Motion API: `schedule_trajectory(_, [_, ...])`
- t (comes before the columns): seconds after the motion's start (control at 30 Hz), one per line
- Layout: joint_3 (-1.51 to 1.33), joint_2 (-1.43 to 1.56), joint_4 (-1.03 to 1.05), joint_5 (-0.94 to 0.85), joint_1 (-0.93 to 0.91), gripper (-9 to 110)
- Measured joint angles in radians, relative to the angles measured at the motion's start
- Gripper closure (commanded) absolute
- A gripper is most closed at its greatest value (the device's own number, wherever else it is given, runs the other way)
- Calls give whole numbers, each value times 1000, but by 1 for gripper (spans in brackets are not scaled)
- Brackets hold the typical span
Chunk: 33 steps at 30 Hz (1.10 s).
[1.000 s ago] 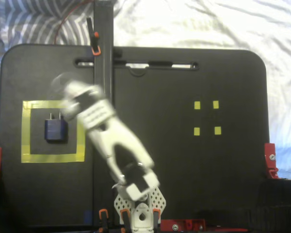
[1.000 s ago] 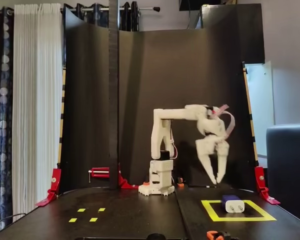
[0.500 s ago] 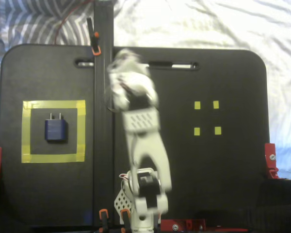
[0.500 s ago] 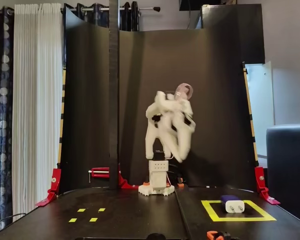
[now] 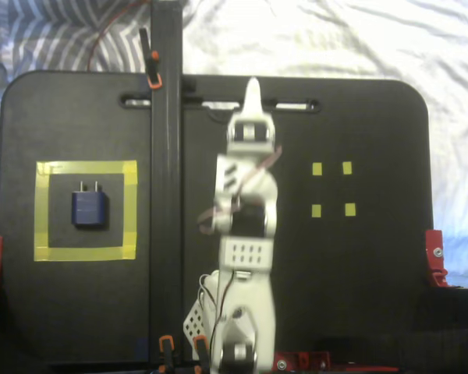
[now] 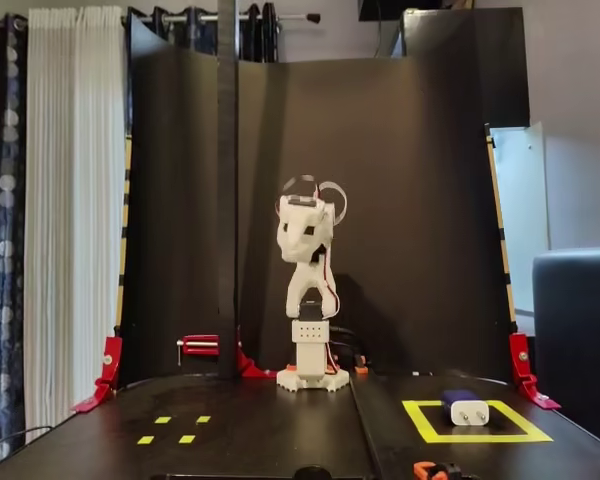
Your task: Grasp a block and put it in the designated area.
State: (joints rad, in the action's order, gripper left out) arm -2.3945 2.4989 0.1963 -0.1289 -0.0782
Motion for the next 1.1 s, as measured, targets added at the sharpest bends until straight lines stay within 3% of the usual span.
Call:
schedule_trajectory(0.17, [-249,189,-144,0,2,102])
schedule_trajectory(0.5, [-603,614,-146,-8,34,102])
schedule_trajectory(1.1, [-741,804,46,-72,78,102])
